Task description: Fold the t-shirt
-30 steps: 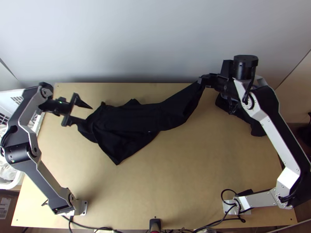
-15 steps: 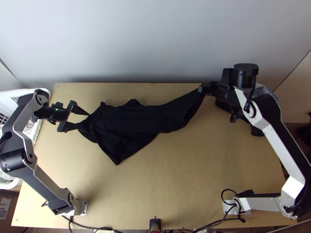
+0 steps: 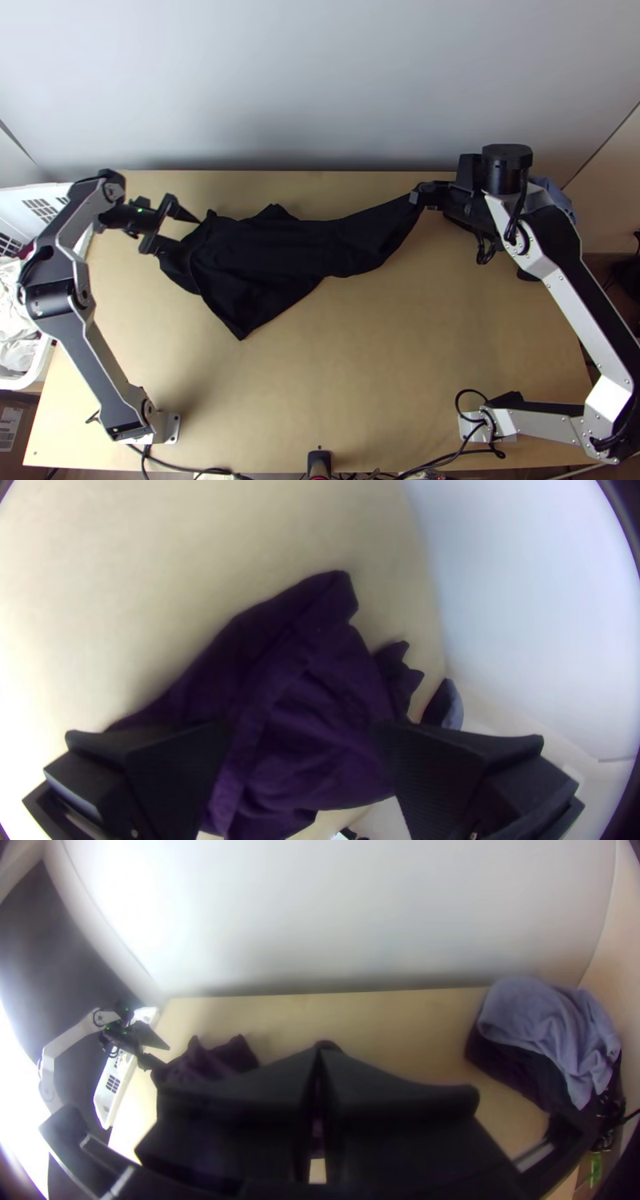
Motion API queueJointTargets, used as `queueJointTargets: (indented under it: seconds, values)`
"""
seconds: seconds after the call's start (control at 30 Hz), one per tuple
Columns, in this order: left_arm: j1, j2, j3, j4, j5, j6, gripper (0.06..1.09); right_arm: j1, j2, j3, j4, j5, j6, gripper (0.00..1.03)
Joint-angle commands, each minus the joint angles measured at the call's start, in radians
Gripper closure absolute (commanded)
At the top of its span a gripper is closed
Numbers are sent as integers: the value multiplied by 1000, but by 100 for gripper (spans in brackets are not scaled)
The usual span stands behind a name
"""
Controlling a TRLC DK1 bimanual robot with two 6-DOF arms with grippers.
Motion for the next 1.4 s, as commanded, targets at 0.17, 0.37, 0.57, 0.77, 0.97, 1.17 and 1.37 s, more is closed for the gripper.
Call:
queueJointTargets:
  seconds: [0.17,0.37,0.57,0.77,0.97,1.17,1.37]
  values:
    - [-70,129,130,100,-21,-127,10,-11,-23,-42,-8,-2,-9,100]
    - [-93,132,136,148,-82,-132,10,-14,-25,-31,-14,-4,-9,100]
    - [-116,136,133,140,-68,-144,10,-14,-26,-43,-17,-5,-13,100]
    - [-119,100,112,146,-126,-124,10,-14,-25,-37,-17,-10,-10,100]
    - [-97,57,81,177,-182,-101,10,-14,-26,-39,-17,-13,-10,100]
    - [-145,-73,-140,358,-219,-89,11,-13,-20,-36,-10,-13,-10,100]
    - [-169,-81,-183,398,-217,-95,11,-11,-17,-34,-10,-15,-12,100]
